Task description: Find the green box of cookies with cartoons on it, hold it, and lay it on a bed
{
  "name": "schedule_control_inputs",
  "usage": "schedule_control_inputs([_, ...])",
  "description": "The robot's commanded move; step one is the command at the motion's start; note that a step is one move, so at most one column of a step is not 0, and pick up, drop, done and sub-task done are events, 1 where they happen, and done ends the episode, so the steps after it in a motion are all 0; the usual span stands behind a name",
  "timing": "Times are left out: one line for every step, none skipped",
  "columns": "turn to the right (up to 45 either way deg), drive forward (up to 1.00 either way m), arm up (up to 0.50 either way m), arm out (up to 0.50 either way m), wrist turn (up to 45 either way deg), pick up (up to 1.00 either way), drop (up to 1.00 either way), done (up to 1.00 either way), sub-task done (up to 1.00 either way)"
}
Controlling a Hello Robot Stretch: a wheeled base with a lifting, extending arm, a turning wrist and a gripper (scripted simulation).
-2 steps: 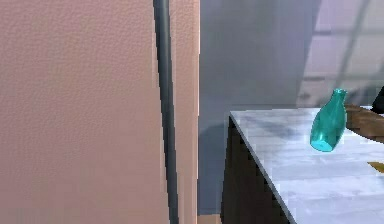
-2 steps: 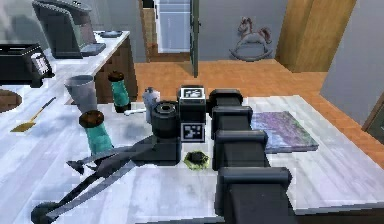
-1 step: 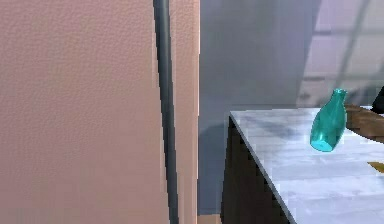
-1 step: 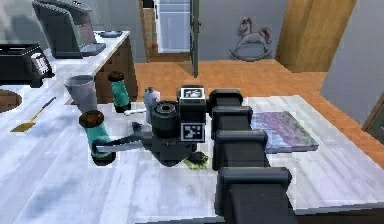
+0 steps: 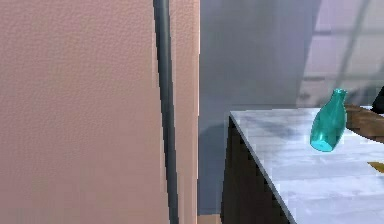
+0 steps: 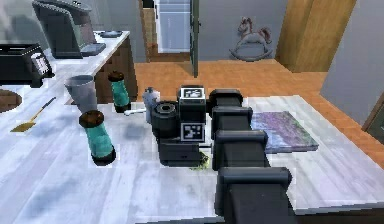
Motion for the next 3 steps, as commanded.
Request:
schedule_control_inputs([0.0,0.0,0.0,0.0,12.0,0.0,0.0,0.0,0.0])
schedule_control_inputs([0.0,0.0,-0.16,0.0,0.0,0.0,0.0,0.0,0.0])
schedule_control_inputs([0.0,0.0,0.0,0.0,0.0,1.0,0.0,0.0,0.0])
